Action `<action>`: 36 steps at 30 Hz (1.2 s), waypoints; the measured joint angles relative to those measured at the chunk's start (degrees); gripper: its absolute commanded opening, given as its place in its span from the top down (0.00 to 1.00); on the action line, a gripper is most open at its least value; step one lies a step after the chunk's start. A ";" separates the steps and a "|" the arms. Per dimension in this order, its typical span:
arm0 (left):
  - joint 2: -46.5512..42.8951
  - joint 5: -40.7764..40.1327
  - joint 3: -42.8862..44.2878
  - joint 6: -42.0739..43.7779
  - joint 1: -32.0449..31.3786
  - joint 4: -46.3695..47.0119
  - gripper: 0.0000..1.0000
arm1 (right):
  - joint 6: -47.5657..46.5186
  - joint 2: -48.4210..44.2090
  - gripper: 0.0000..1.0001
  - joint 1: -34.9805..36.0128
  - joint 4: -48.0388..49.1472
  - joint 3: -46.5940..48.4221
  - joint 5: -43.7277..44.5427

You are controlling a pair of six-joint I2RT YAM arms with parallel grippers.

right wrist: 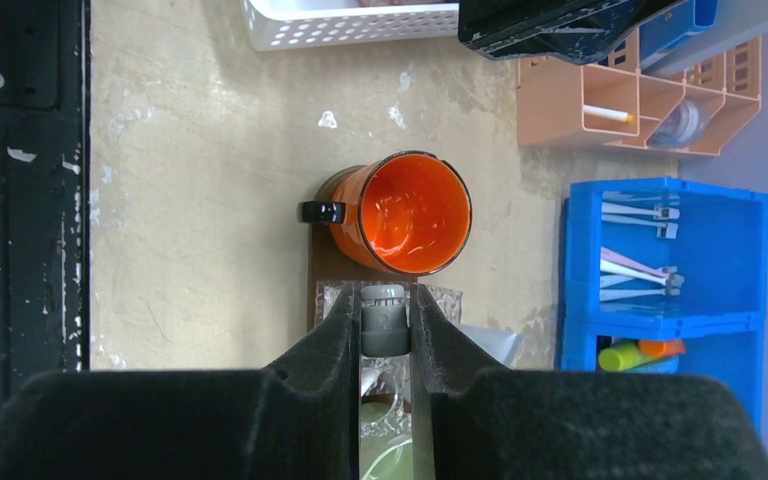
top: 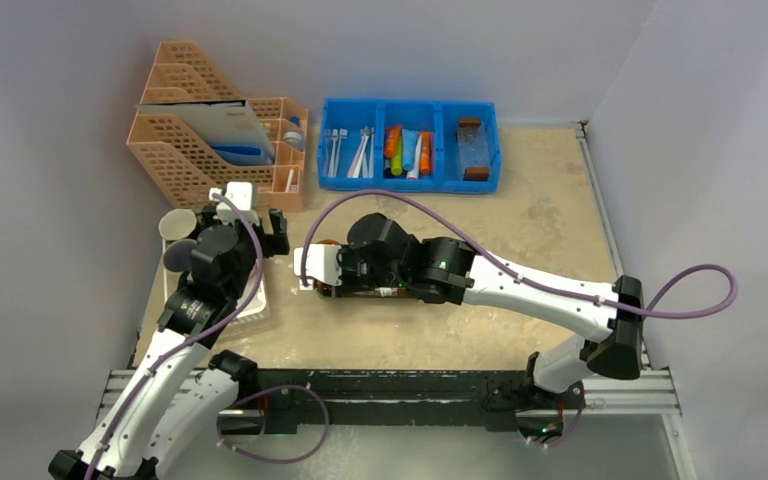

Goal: Prepare toiletry sets of a toothbrush and toothpaste on the tray

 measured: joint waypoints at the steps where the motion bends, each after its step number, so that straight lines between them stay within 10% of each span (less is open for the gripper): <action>1: 0.09 -0.07 0.00 0.02 0.00 0.02 0.16 | -0.13 0.24 1.00 0.04 0.00 0.00 0.31; 36: 1.49 -0.87 0.00 2.64 0.00 2.51 0.15 | -4.00 5.53 1.00 0.28 4.57 -7.54 3.93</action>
